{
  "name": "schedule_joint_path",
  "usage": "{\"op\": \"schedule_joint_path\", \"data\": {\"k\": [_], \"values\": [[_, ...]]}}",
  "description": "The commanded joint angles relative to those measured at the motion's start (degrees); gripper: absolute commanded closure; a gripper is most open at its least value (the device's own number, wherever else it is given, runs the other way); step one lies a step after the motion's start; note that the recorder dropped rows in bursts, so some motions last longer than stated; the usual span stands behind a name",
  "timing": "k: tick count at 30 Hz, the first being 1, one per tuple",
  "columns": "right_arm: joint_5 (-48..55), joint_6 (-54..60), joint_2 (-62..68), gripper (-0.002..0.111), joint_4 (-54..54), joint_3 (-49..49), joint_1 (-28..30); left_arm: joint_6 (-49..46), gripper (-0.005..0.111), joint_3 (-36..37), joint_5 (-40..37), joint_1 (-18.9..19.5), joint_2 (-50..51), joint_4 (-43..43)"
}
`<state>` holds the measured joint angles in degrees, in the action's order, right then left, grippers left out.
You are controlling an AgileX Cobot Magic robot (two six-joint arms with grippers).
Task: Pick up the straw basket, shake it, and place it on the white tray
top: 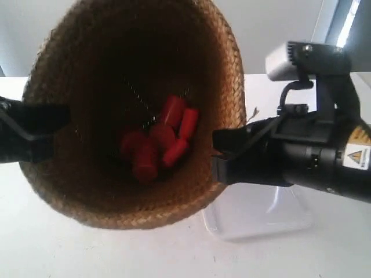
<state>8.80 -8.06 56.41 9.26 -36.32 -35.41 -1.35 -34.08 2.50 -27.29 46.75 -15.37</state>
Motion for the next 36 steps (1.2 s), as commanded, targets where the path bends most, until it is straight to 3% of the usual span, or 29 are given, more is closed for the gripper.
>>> {"op": "schedule_joint_path", "data": {"k": [1, 5, 8, 12, 15, 17, 21, 25, 28, 32, 36], "values": [[-0.95, 1.64, -9.28, 0.108, -3.15, -3.31, -2.79, -4.14, 0.107, -3.95, -1.52, -0.76, -6.8, 3.13], [-7.76, 2.95, -4.19, 0.108, -8.84, 2.62, -0.1, -6.56, 0.107, 0.75, 6.6, -0.65, -1.34, 3.26], [-2.54, -1.05, -1.08, 0.108, -7.22, 1.19, 1.14, -5.85, 0.107, -0.66, 3.15, -0.91, 0.83, 2.98], [-1.06, -2.22, -8.84, 0.108, -6.34, -2.91, -2.49, -6.29, 0.107, -5.17, -2.5, -2.03, -6.2, 3.19], [-9.6, -1.54, -7.43, 0.108, -9.98, 0.59, -1.96, -7.52, 0.107, -1.17, 3.21, -0.62, -4.34, 2.16], [-9.19, -1.23, -2.65, 0.108, -9.86, 2.01, -0.14, -7.4, 0.107, 1.52, 7.33, 0.59, 0.05, -0.16], [-1.07, -4.57, -4.22, 0.108, -5.56, -3.06, -1.89, -4.99, 0.107, -3.25, 1.44, -0.68, -3.01, 0.05], [-6.95, -1.42, -9.53, 0.108, -8.1, -2.03, -4.73, -7.35, 0.107, -4.69, 0.93, -1.26, -6.12, 2.4], [-12.12, 0.37, -3.7, 0.108, -7.91, 2.72, -1.79, -7.78, 0.107, -0.65, 2.67, 0.08, -0.22, 2.14], [-7.28, -7.43, -2.71, 0.108, -4.5, -0.69, -3.16, -4.7, 0.107, -4.22, -2.94, -0.12, -0.56, 0.45], [-9.76, -0.4, -7.4, 0.108, -6.79, -0.77, -6.76, -6.49, 0.107, -5.84, -2.86, -1.43, -4.79, 1.97]]}}
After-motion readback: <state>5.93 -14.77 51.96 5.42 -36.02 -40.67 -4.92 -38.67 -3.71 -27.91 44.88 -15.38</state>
